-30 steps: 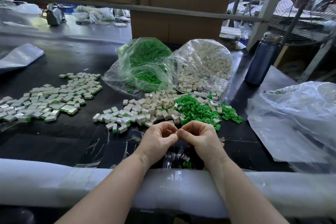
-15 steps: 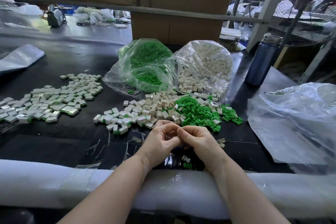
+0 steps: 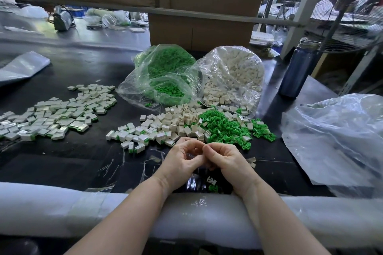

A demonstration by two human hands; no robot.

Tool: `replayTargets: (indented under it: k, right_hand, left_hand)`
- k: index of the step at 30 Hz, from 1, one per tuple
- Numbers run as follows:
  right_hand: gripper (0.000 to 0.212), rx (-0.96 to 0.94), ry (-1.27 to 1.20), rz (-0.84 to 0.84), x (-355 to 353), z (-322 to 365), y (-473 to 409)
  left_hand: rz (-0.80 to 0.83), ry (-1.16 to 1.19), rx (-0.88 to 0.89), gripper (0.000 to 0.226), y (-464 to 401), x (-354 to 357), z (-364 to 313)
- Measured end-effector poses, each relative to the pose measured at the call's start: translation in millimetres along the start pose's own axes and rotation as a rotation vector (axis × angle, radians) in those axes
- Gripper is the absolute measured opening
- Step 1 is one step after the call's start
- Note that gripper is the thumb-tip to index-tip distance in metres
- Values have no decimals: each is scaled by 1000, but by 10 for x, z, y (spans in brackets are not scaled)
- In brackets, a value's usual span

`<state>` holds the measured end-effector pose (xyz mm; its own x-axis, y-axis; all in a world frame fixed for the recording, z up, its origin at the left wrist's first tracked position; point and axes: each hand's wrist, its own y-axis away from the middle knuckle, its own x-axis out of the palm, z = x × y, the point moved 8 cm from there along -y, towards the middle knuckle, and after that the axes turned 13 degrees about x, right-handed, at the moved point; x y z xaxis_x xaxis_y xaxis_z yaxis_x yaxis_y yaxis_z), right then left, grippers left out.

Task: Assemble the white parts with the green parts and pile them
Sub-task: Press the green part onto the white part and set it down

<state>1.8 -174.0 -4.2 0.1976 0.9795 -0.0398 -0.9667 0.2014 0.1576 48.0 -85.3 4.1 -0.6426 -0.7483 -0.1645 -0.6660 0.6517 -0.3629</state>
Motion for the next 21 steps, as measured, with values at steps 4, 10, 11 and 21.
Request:
replayTargets:
  k: [4,10,11,21]
  right_hand:
    - [18,12,-7,-12,-21,-22,-7]
    - [16,17,-42,-5,-26,-24,-5]
    - [16,20,-52,-4,-25,-28,-6]
    - [17,43,-96,9,-31,-46,-7]
  left_hand:
    - [6,-48,12,24,-9,3,-20]
    - [51,-146,34,21,-1,32,-55]
    - [58,-156,33,21,0,39,-54]
    - [121,-215,18,15,3,87,-37]
